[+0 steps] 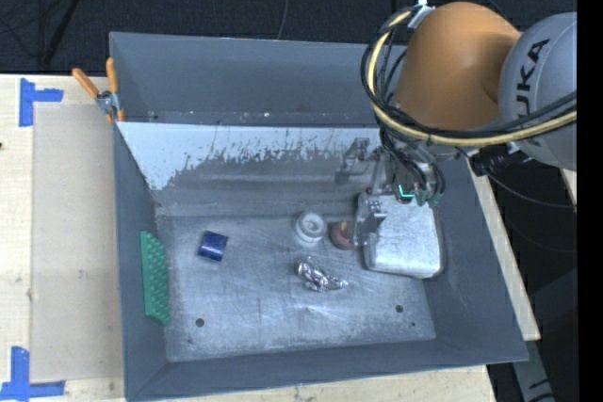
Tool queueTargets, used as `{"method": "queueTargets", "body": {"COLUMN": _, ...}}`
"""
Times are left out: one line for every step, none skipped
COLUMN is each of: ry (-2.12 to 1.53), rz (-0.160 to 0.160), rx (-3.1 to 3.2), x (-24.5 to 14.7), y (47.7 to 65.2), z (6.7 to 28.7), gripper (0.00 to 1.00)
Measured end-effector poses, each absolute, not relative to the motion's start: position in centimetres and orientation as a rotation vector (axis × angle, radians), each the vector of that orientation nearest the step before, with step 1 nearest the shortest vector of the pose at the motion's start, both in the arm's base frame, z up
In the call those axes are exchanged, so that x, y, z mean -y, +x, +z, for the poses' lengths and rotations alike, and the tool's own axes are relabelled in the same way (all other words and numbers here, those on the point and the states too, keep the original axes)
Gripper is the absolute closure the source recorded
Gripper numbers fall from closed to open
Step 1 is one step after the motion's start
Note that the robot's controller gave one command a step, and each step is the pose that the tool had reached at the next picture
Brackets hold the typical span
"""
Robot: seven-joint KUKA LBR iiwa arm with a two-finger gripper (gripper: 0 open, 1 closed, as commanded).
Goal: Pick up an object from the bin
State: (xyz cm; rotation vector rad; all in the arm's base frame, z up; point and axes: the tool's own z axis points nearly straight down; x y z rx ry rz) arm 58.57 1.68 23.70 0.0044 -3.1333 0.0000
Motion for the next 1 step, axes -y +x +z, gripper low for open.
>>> {"method": "queueTargets", "body": {"ry": -0.156, "rz": -0.004, "rx": 3.150, "x": -0.58, "y": 57.70, "z": 9.27, "gripper": 0.00}}
